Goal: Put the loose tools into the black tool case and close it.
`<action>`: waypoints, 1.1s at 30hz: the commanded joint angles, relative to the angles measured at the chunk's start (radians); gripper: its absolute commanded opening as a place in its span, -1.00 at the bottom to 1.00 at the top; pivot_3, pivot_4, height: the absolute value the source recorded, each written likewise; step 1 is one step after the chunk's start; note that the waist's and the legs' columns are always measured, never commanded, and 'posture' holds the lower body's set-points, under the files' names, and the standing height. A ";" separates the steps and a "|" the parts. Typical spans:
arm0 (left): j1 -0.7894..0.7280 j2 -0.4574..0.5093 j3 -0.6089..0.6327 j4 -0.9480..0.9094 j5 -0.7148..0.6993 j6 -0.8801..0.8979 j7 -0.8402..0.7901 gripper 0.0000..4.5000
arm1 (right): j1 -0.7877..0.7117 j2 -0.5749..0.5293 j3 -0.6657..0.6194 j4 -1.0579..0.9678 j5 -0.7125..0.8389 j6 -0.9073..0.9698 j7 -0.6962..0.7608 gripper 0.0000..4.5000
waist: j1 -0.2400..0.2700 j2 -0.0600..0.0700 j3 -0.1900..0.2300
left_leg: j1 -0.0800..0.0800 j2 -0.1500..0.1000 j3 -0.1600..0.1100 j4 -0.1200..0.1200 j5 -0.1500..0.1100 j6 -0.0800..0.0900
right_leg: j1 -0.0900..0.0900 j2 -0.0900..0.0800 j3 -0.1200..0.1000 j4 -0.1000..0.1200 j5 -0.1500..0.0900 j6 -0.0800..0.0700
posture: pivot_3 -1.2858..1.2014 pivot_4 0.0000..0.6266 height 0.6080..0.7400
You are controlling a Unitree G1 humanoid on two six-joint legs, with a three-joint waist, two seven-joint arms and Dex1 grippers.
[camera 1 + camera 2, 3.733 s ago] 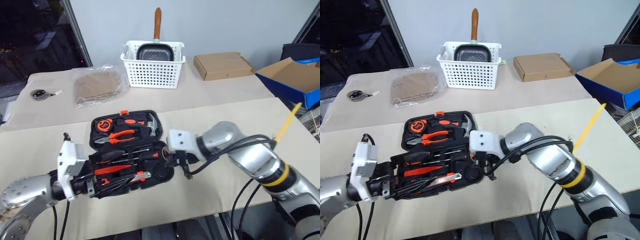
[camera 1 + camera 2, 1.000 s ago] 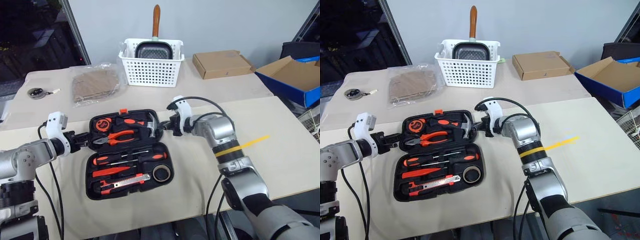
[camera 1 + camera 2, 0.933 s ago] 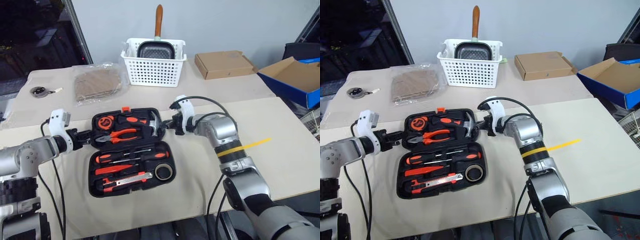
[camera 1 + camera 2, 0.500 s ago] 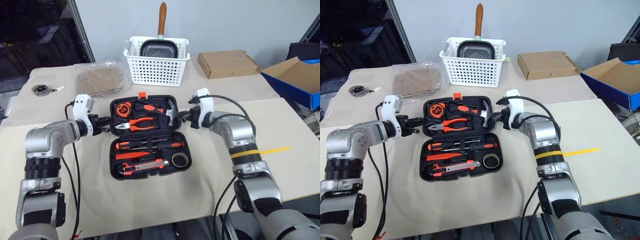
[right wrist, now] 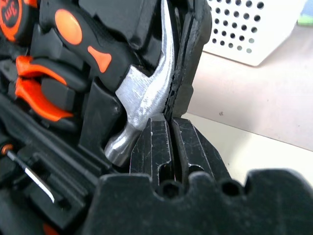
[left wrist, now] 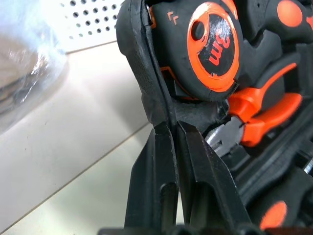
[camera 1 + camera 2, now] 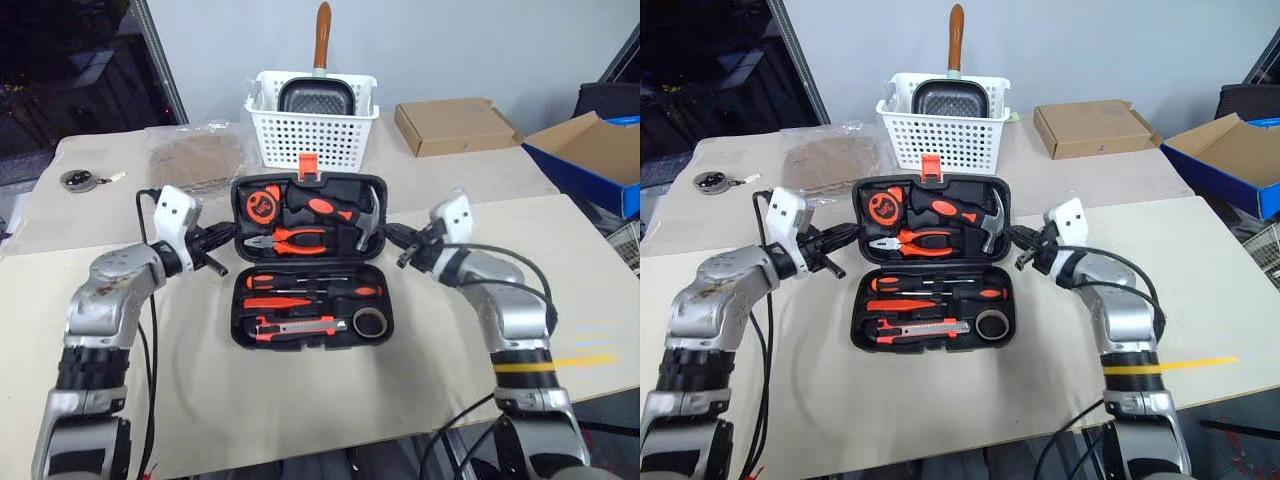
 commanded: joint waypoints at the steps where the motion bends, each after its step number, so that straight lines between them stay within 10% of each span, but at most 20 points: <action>1: 0.095 0.028 0.001 -0.144 0.030 -0.125 -0.051 -0.98 | 0.062 -0.011 0.050 -0.163 0.016 -0.148 0.073 -1.00 | -0.001 0.001 0.000 | 0.001 0.000 0.000 0.000 0.000 0.000 | 0.001 0.000 0.000 0.000 0.000 0.000 | 0.03 -0.52 1.00; 13: 0.390 0.112 0.220 -0.219 -0.075 -0.173 -0.139 -0.98 | 0.357 -0.218 0.065 -0.231 -0.136 -0.551 0.151 -1.00 | -0.006 0.001 0.000 | 0.026 0.002 0.004 0.000 0.002 0.004 | 0.021 0.006 0.004 -0.002 -0.007 0.008 | 0.03 -0.52 1.00; 15: 0.463 0.136 0.293 -0.222 -0.123 -0.145 -0.183 -0.69 | 0.396 -0.271 0.052 -0.197 -0.165 -0.642 0.162 -1.00 | -0.010 0.001 0.000 | 0.027 0.004 0.005 0.000 0.002 0.004 | 0.021 0.007 0.005 -0.001 -0.008 0.006 | 0.03 -0.52 1.00; 21: 0.495 0.240 0.458 -0.196 -0.287 0.039 -0.240 0.15 | 0.526 -0.408 0.026 -0.184 -0.180 -0.717 0.192 -0.01 | 0.015 -0.001 0.001 | 0.027 0.003 0.005 0.001 0.002 0.004 | 0.021 0.006 0.004 -0.001 -0.009 0.005 | 0.03 -0.52 1.00; 26: 0.531 0.321 0.545 -0.281 -0.492 0.222 -0.351 0.15 | 0.605 -0.527 -0.050 -0.345 0.144 -0.334 0.305 -0.01 | 0.017 -0.001 0.001 | 0.029 0.002 0.007 0.002 0.003 0.005 | 0.023 0.005 0.005 -0.001 -0.009 0.006 | 0.03 -0.52 1.00; 33: 0.702 0.380 0.592 -0.504 -0.558 0.256 -0.558 0.18 | 0.489 -0.579 0.153 -0.620 0.299 -0.072 0.424 -0.90 | -0.005 -0.002 0.002 | 0.028 0.006 0.006 -0.002 0.002 0.005 | 0.022 0.009 0.004 0.002 -0.012 0.000 | 0.03 -0.52 1.00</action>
